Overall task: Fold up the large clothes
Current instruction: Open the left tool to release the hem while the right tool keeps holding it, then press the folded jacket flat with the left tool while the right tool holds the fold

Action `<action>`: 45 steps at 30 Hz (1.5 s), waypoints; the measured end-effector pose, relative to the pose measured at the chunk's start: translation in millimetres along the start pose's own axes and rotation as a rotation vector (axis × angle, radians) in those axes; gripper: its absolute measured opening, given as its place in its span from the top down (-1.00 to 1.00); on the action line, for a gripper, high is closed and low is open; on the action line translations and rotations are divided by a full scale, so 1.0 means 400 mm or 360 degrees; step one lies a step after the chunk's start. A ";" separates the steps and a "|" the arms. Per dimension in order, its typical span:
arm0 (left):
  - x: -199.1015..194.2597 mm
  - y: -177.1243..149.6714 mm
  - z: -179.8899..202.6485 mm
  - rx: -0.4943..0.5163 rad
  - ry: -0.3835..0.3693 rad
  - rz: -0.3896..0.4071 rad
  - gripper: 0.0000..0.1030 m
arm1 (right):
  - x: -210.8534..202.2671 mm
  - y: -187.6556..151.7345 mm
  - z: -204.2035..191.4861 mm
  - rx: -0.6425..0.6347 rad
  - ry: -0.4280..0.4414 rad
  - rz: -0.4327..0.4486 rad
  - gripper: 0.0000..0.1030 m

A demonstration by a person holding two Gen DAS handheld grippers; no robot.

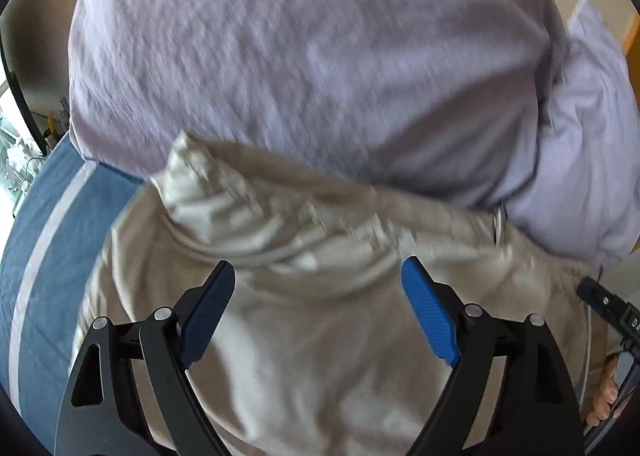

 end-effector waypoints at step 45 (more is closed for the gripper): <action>0.020 -0.049 0.111 0.0252 0.0044 0.0133 -0.70 | 0.189 0.063 -0.007 -0.0130 -0.0391 -0.0016 0.92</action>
Point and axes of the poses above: each gripper's, at about its wrist camera, not at the fingertips, and x roughly the way its jaws point, z to its right, y to its top, the point moved 10 cm from there along x, roughly the way its jaws point, and after that the axes turned 4 degrees about -x, right-handed, at the moved point
